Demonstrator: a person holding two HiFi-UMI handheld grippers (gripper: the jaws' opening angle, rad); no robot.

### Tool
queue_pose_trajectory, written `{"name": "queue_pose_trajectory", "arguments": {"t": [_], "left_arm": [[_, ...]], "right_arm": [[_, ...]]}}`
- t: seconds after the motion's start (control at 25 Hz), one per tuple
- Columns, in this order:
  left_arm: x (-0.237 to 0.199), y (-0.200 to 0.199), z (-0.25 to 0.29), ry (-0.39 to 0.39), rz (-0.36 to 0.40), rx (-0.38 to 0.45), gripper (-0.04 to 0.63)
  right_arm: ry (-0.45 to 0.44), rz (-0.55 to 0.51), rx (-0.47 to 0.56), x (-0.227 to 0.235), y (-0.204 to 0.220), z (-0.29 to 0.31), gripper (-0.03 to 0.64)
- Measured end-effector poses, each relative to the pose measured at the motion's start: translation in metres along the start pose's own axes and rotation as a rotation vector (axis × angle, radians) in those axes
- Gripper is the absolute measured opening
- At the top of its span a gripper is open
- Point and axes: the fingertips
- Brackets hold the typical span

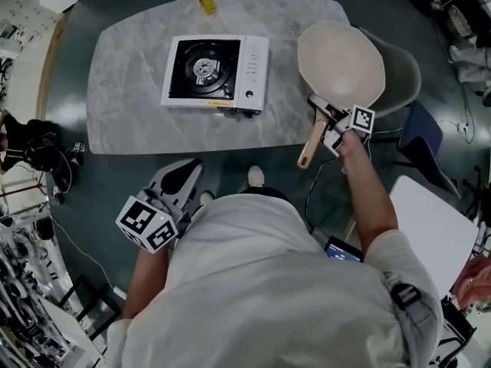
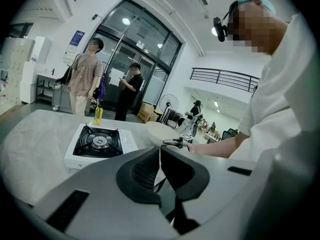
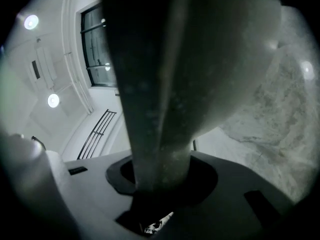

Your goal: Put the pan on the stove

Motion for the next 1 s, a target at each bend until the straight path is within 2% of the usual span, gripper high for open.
{"name": "queue_pose_trajectory", "arguments": {"t": [0.4,0.64,1.0], "left_arm": [[-0.004,0.001,-0.013,0.013,-0.018,0.066,0.021],[-0.014,0.004,-0.035,-0.026,-0.042,0.114,0.021],[-0.034,0.009,-0.076,-0.131,-0.101,0.180,0.021]], "right_arm": [[-0.103,-0.060,-0.202,-0.086,0.015,0.041,0.144],[-0.184,-0.078,-0.350,-0.125,0.046,0.089,0.144],[-0.269,-0.080,-0.598,-0.149,0.106,0.164,0.144]]}}
Point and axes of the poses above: the fingertips, and each gripper's own axes: z forward along the fingers, x to its right, y out of its underside, and after that the axes turned 13 degrees about -z, right-handed
